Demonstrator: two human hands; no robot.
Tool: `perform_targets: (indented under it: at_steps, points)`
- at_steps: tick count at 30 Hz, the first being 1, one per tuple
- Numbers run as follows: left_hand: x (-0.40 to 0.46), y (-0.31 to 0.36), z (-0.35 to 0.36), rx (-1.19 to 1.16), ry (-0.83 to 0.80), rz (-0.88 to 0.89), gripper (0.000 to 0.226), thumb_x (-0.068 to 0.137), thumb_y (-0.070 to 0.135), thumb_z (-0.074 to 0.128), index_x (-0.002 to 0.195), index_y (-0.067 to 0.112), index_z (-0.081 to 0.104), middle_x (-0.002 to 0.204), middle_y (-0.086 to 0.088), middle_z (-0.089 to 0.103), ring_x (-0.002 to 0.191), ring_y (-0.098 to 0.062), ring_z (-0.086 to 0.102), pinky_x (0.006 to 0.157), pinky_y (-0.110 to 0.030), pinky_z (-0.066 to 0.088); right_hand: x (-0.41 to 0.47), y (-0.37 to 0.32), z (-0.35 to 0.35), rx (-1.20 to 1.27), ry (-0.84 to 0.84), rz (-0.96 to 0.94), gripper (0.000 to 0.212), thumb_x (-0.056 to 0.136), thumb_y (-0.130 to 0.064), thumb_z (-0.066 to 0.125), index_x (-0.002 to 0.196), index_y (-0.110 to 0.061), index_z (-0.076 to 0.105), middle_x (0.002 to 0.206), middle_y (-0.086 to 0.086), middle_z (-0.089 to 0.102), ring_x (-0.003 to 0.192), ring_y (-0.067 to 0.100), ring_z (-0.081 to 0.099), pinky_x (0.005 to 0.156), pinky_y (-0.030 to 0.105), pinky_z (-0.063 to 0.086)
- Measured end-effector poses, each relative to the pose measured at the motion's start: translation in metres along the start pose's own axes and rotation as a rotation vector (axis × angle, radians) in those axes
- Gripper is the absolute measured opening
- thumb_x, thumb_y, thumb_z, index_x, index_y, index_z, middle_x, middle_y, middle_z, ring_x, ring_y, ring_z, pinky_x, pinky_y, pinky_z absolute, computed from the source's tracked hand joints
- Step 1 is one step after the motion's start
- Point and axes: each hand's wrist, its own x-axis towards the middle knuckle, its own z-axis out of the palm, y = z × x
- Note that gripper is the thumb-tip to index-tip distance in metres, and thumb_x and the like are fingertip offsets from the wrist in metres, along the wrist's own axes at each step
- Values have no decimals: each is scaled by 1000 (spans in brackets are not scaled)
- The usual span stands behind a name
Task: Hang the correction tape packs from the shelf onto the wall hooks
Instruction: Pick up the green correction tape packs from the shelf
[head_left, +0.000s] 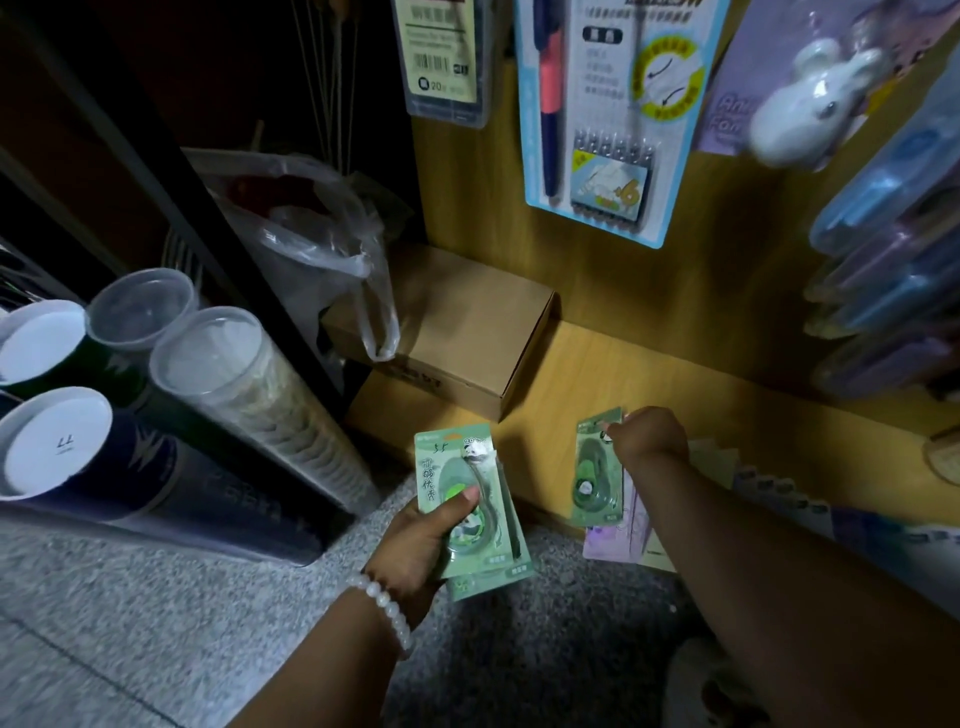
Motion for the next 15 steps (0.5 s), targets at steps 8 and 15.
perform_targets:
  at_steps: [8,15]
  points:
    - [-10,10,1,22,97,18,19,83,5,69,101,-1,67,74,-13,76,59,-23,73,48,-30,56,-31,-20,-17,407,-114,-80,43,78,-29,77,107,2,68,108,17,70,100,34,65,77,27,45]
    - [-41,32,1,123,216,125,14,83,6,72,96,3,68,75,-9,75,64,-22,70,48,-25,56,-92,-31,-60,696,-384,-274,15,87,-18,68,84,-7,58,68,3,59,54,13,49,46,21,38]
